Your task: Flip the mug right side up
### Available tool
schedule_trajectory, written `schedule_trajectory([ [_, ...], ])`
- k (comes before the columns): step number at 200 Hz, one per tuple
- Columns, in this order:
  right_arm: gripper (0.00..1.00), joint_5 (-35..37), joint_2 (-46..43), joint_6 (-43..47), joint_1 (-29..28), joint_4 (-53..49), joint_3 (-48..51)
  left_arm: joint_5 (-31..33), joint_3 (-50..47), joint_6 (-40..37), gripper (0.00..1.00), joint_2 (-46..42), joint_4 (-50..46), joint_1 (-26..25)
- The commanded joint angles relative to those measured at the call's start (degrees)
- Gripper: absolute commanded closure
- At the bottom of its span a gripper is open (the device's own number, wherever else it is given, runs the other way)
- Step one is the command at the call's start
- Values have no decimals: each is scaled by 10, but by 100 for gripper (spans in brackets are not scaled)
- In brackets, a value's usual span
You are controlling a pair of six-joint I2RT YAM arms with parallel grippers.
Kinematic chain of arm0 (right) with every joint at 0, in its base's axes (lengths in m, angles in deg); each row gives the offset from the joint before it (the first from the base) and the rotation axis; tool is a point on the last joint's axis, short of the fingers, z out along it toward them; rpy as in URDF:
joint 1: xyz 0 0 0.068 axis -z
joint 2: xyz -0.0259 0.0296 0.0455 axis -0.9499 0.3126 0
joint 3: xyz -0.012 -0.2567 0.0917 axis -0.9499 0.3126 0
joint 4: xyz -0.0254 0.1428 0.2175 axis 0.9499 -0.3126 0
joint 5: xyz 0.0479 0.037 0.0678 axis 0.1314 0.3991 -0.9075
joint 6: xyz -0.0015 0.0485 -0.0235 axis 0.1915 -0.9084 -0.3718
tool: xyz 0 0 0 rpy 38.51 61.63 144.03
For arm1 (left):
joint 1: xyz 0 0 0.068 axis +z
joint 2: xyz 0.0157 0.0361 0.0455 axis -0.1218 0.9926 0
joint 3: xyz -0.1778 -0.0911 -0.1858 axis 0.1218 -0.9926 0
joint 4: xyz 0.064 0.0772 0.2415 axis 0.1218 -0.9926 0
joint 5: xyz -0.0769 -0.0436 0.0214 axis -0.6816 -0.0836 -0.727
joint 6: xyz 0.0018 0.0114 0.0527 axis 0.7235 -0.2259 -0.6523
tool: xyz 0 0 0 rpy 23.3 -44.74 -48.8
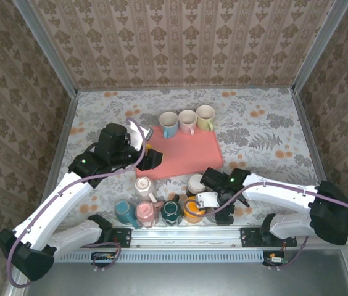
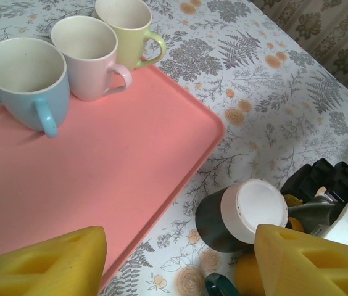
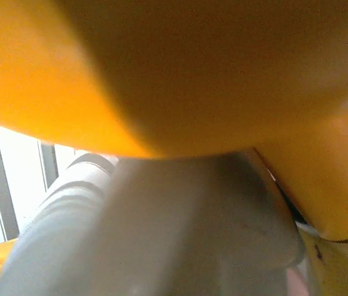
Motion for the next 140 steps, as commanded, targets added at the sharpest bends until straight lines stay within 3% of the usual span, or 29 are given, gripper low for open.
schedule_trajectory([
  [1,16,6,1,-4,-3,5,-8,-10,-4,-3,34,-11,7,6],
  [26,34,4,-10,-2,-3,-7,-12,-10,-5,-3,34,-11,9,7],
  [53,39,11,-40,3,-3,-55,-26,-16,-6,1,34,-6,12,10],
  [94,61,30,-91,-3,0,-169,-87,-19,-8,1,34,2,14,12],
  [119,62,29,-123,-33,8,-230,-157,-19,-8,1,34,9,15,13],
  [140,62,11,-160,-70,29,-218,-224,-19,-8,2,34,15,16,15],
])
